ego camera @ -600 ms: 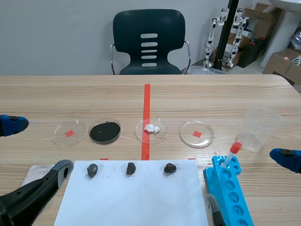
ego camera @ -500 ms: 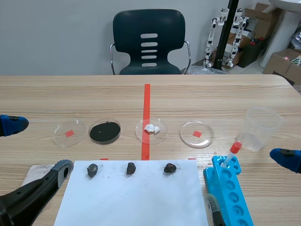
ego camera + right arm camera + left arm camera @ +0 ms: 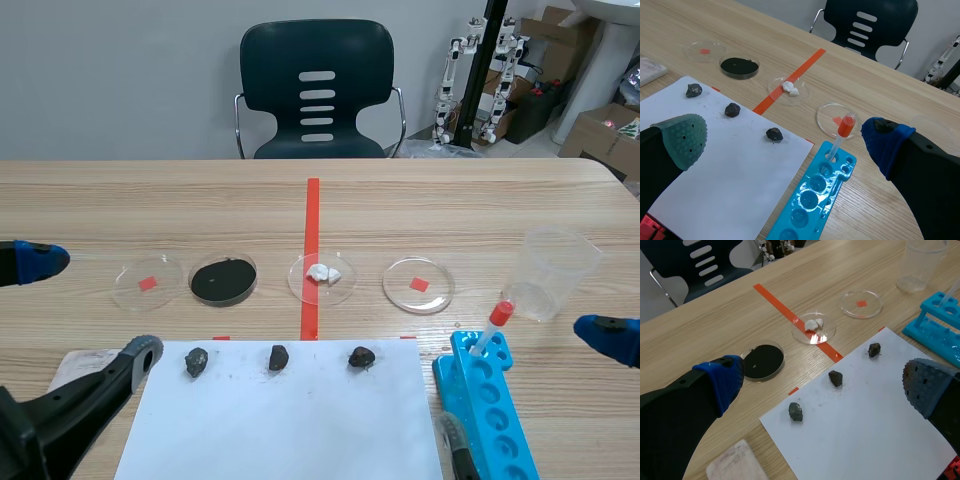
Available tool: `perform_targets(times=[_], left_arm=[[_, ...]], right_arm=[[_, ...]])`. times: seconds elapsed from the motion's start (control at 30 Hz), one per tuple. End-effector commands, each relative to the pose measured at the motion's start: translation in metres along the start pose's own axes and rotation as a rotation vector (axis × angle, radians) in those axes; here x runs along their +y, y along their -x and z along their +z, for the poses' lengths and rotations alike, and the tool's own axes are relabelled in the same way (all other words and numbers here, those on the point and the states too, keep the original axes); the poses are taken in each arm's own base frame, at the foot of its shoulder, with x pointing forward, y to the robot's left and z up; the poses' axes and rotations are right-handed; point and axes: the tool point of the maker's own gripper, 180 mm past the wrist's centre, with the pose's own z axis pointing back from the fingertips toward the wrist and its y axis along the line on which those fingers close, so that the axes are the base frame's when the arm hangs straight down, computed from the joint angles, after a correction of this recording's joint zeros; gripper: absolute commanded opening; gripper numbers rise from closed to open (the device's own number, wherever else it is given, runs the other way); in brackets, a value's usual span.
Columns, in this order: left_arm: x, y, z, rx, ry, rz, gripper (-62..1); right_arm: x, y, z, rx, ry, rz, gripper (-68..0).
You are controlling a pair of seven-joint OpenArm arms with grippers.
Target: Pick up the middle mineral with the left hand
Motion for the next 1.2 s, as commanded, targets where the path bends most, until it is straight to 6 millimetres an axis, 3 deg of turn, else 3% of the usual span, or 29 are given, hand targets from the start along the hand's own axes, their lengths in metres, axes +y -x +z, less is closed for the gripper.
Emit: perform_targets(times=[0.0, 0.17, 0.37, 0.53, 0.77, 1.03, 1.17], left_arm=[[-0.001, -0.006, -0.002, -0.014, 0.001, 0.004, 1.4], [-0.004, 0.000, -0.003, 0.019, 0.013, 0.061, 1.4], [-0.025, 0.013, -0.018, 0.121, 0.108, 0.158, 1.4], [-0.023, 0.037, -0.027, 0.259, 0.022, 0.296, 1.4], [-0.017, 0.054, -0.042, 0.389, -0.078, 0.467, 1.4], [-0.010, 0.072, -0.064, 0.543, -0.178, 0.513, 1.4], [-0.015, 0.071, -0.076, 0.577, -0.194, 0.516, 1.4]], right_arm=[[-0.004, -0.009, -0.002, -0.034, 0.011, 0.007, -2.0], [-0.004, -0.009, -0.002, -0.033, 0.011, 0.007, -2.0], [-0.004, -0.009, -0.002, -0.033, 0.011, 0.007, -2.0], [-0.004, -0.009, -0.002, -0.033, 0.011, 0.007, -2.0], [-0.004, -0.009, -0.002, -0.033, 0.011, 0.007, -2.0], [-0.004, -0.009, -0.002, -0.033, 0.011, 0.007, -2.0], [-0.004, -0.009, -0.002, -0.033, 0.011, 0.007, -2.0]])
